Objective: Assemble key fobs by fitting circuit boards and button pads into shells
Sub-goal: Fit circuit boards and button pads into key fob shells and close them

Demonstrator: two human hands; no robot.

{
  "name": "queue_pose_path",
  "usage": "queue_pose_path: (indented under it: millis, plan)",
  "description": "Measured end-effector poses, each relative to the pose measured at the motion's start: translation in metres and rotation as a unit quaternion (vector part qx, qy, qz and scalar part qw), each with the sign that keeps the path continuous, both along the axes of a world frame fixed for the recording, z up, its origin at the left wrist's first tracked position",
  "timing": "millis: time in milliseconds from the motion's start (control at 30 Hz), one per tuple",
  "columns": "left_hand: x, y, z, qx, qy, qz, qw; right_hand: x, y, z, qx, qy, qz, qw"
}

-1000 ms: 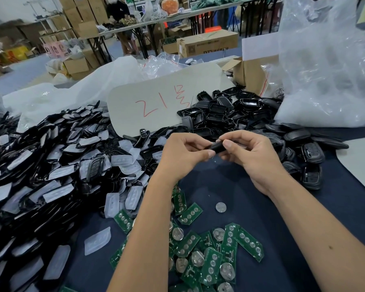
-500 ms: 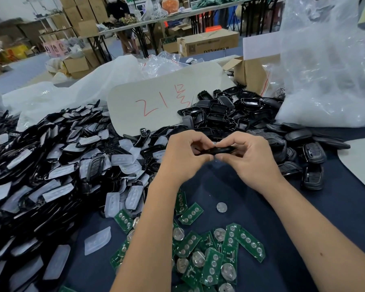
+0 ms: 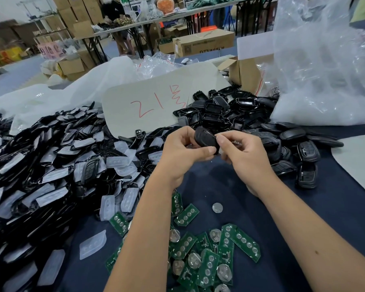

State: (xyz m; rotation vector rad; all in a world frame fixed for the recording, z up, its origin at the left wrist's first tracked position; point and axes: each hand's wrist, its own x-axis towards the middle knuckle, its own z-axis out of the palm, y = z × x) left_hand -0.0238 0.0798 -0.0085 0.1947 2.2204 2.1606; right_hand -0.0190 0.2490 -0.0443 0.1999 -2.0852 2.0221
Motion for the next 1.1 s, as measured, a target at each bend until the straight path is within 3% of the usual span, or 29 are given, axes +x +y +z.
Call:
queue_pose_path:
  millis: [233,600,700,867,967,1100]
  plan:
    - [0.004,0.003,0.006,0.143,-0.078,-0.051,0.985,0.005,-0.003,0.009,-0.09,-0.028,0.042,0.995]
    - [0.004,0.004,0.005,0.153,-0.096,-0.056,0.982,0.005,-0.006,0.011,-0.144,-0.062,0.05,0.986]
    - [0.005,0.013,0.006,0.164,-0.099,-0.026,0.981,0.006,-0.006,0.013,-0.125,-0.055,-0.013,0.991]
    - [0.005,0.041,-0.002,0.147,-0.081,0.058,0.984,0.008,0.0,0.015,0.069,0.045,-0.191,0.978]
    - [0.003,0.047,-0.004,0.105,-0.073,0.062,0.99,0.005,0.01,0.016,0.051,0.027,-0.26,0.964]
    - [0.001,0.044,-0.006,0.062,-0.071,0.082,0.992,-0.001,0.023,0.016,-0.065,-0.04,-0.325,0.943]
